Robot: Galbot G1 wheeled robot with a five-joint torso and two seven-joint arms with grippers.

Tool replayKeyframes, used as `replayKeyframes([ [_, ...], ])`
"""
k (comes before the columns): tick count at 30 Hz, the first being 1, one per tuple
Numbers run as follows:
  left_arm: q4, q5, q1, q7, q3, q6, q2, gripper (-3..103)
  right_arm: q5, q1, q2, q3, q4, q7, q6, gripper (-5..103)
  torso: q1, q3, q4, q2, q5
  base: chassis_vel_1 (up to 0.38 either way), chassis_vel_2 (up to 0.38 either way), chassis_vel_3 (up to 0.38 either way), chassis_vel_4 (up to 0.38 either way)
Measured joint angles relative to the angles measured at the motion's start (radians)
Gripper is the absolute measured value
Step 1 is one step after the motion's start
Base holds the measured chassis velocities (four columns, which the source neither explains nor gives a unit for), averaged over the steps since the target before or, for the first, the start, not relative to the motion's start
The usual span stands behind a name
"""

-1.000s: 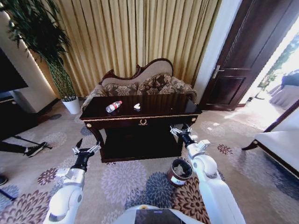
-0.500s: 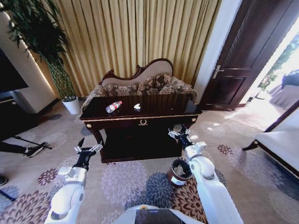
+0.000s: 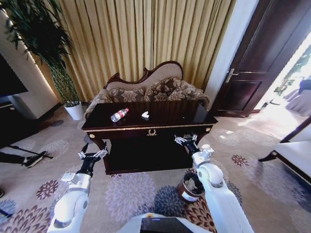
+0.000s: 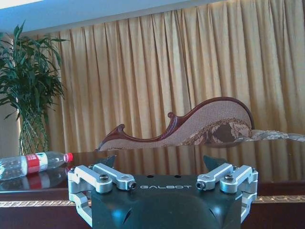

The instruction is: Move to the front of the table and place the trash on the table into the trash bin.

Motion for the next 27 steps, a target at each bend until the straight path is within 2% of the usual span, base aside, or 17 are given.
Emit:
replayKeyframes([
  [16,0.009,-0.002,0.001,0.001,-0.007,-0.007,0.001,100,-0.026,0.024,0.001,-0.027,-0.022,0.000,-0.015,100,0.000,0.000,0.0000,0.000,0.0001,-0.126,0.133,0.126,-0.134],
  [20,0.016,-0.002,0.000,0.003,-0.006,-0.009,0.000,100,-0.038,0.023,-0.005,-0.022,-0.004,0.000,-0.050,100,0.000,0.000,0.0000,0.000,0.0001,-0.101,0.075,0.104,-0.099],
  [27,0.018,0.000,0.000,0.003,0.001,-0.011,-0.006,100,-0.034,0.024,-0.020,-0.052,0.031,0.000,-0.051,100,0.000,0.000,0.0000,0.000,0.0001,-0.023,0.014,0.024,-0.029],
])
